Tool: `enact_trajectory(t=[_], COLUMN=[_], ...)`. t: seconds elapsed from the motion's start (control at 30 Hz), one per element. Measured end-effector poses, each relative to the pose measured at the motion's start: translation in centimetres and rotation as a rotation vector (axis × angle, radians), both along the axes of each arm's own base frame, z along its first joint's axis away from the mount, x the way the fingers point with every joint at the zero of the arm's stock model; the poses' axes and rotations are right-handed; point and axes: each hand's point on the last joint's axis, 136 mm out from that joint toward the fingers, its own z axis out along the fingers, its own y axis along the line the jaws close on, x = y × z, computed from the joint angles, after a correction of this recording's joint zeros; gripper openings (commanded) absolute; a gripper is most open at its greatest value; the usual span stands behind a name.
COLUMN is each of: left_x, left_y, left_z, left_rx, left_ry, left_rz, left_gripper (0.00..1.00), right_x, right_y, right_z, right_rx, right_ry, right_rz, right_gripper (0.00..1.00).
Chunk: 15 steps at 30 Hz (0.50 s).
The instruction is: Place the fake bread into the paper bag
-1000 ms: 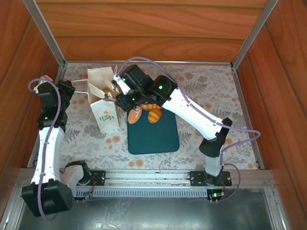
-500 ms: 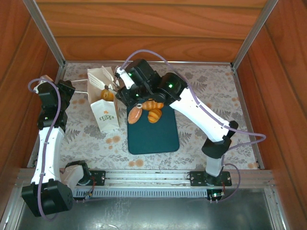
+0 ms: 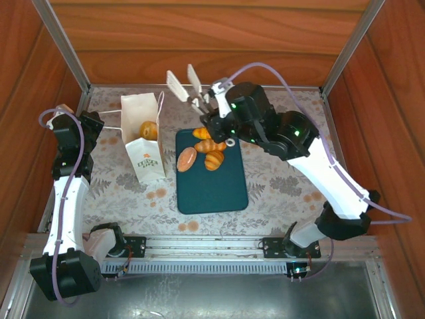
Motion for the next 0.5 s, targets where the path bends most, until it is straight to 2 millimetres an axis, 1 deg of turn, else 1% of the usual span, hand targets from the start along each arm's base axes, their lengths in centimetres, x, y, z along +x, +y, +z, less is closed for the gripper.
enact_trajectory(t=[0.1,0.23,0.3,0.37,0.5], left_x=[0.0,0.0,0.0,0.0,0.0], left_y=[0.0,0.0,0.0,0.0,0.0], left_z=[0.0,0.1,0.1,0.1,0.1], left_rx=[0.0,0.0,0.0,0.0,0.0], left_ry=[-0.001,-0.002,-0.002,-0.002,-0.002], left_rz=[0.0,0.0,0.0,0.0,0.0], left_gripper=[0.0,0.0,0.0,0.0,0.0], right_x=[0.9,2.1,2.5,2.8,2.8], right_y=[-2.2,-4.3,-5.0,-5.6,-6.2], right_z=[-1.4,-4.2,-5.8,-7.8,-11.3], right_rx=[0.003,-0.001,-0.008,-0.018,-0.03], right_ry=[0.041,0.125,0.169,0.226,0.335], right_rz=[-0.091,-0.21,-0.256,-0.304,-0.356], right_gripper=[0.44,0.45,0.45,0.45,0.45])
